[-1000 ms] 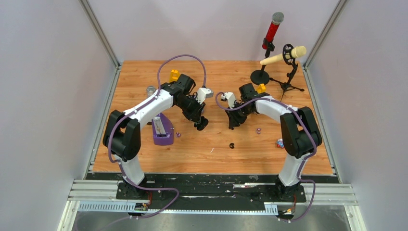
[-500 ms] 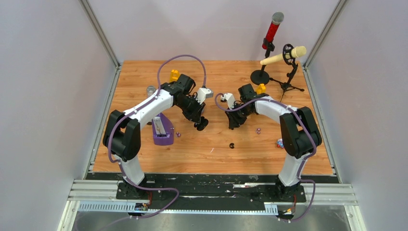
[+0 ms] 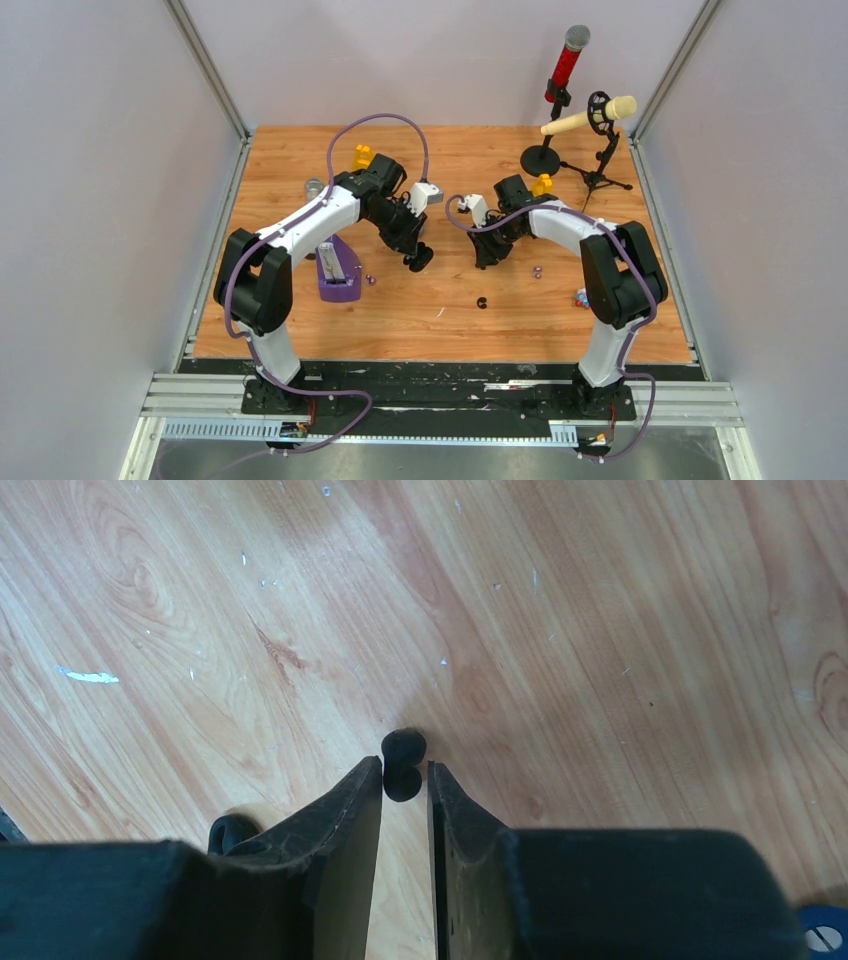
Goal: Insert the wireless bluetooth earbuds into the charging case
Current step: Pick up the earbud from the center of the board.
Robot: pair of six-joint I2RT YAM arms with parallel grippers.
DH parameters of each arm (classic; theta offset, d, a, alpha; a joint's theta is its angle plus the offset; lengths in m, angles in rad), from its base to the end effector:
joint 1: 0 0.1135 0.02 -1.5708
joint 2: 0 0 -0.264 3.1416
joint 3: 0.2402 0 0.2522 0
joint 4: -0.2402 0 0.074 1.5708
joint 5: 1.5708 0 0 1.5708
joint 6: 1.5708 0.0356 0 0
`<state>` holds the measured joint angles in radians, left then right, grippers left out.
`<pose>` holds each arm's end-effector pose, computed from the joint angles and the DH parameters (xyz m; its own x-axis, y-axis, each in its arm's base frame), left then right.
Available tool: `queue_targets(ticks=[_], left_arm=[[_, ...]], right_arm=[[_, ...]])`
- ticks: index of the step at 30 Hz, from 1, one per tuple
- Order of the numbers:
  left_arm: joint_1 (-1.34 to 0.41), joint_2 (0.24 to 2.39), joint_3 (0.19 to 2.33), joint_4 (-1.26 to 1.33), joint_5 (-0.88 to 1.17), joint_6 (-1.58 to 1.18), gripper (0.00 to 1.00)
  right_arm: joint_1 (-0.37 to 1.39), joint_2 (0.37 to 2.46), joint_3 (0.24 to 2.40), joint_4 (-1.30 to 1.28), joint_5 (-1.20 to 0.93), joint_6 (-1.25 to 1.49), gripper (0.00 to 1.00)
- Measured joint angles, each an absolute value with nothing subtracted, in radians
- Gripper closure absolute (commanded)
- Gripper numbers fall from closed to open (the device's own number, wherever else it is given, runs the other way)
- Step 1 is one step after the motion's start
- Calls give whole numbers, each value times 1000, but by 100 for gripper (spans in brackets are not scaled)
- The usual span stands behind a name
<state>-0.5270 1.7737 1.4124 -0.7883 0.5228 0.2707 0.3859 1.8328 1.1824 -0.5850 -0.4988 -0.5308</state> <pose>0.3078 -0.1997 0.2459 -0.5963 0.6151 -0.5158 0.8008 0.4999 -0.3297 0.3218 0.1491 0.1685 -0.5133 -0.6884 -0.5125 -0.8537 0.4706 0.2229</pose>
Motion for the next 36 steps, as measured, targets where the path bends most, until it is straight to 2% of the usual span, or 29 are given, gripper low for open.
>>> queue_targets(ticks=[3, 6, 13, 18, 30, 36], left_arm=[[-527, 1774, 1412, -788, 523, 271, 83], [-527, 1774, 1412, -789, 524, 271, 83], [-527, 1774, 1412, -789, 526, 271, 82], [-527, 1774, 1412, -789, 525, 270, 82], [-527, 1775, 1412, -789, 511, 266, 82], [-534, 1795, 1413, -792, 462, 265, 82]], right_arm=[[386, 1838, 1182, -585, -494, -531, 80], [386, 1847, 1182, -585, -487, -533, 90], [386, 1847, 1182, -582, -487, -535, 91], [386, 1818, 1162, -579, -470, -553, 95], [399, 1414, 1039, -566, -398, -700, 93], [532, 1222, 955, -533, -325, -820, 94]])
